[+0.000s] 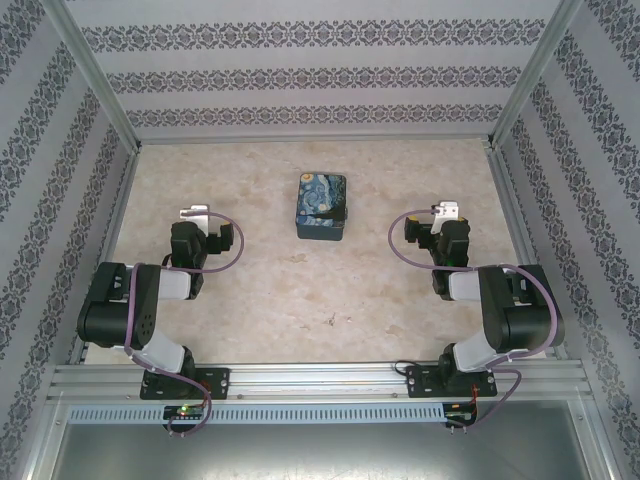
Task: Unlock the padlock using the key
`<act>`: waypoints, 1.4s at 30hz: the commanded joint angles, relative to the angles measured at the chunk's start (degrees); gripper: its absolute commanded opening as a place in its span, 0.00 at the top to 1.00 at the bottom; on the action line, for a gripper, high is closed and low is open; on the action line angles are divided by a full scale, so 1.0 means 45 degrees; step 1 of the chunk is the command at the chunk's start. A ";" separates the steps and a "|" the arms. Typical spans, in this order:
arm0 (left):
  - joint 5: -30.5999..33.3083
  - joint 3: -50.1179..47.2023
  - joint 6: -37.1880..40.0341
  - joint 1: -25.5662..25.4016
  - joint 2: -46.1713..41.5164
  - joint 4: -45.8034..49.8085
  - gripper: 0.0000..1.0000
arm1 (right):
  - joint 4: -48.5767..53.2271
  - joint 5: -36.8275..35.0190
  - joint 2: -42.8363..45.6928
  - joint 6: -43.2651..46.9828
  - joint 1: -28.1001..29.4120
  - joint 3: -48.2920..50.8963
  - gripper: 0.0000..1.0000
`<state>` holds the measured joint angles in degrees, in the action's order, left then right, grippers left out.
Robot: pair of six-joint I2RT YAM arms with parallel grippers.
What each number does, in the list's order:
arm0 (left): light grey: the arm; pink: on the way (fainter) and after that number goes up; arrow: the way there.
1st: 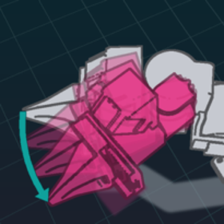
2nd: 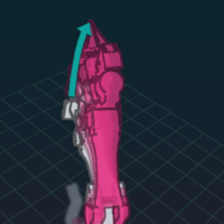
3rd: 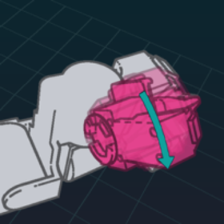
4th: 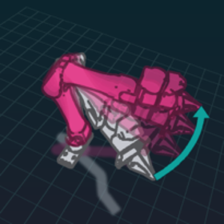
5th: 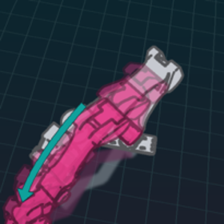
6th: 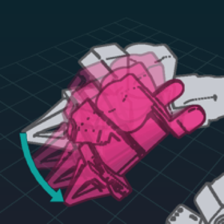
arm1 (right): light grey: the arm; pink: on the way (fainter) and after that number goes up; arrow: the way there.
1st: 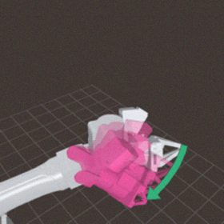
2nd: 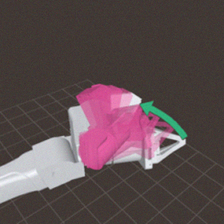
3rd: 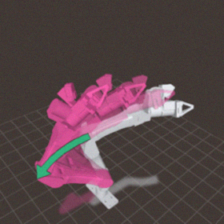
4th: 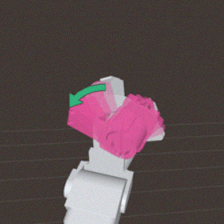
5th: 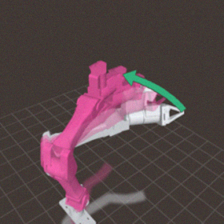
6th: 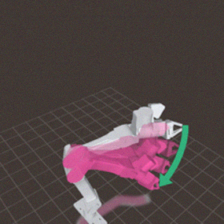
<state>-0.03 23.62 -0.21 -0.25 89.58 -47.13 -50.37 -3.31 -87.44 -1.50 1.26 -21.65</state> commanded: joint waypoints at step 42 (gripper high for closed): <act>-0.1967 0.8134 -0.5305 0.0056 -0.0691 1.1715 0.00 | 1.0798 0.4136 -0.1224 -0.8885 0.2287 -0.7770 0.04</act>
<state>-5.23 56.82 -17.76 -0.25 83.53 -2.76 -4.21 14.00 -90.87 -35.42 8.64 -53.84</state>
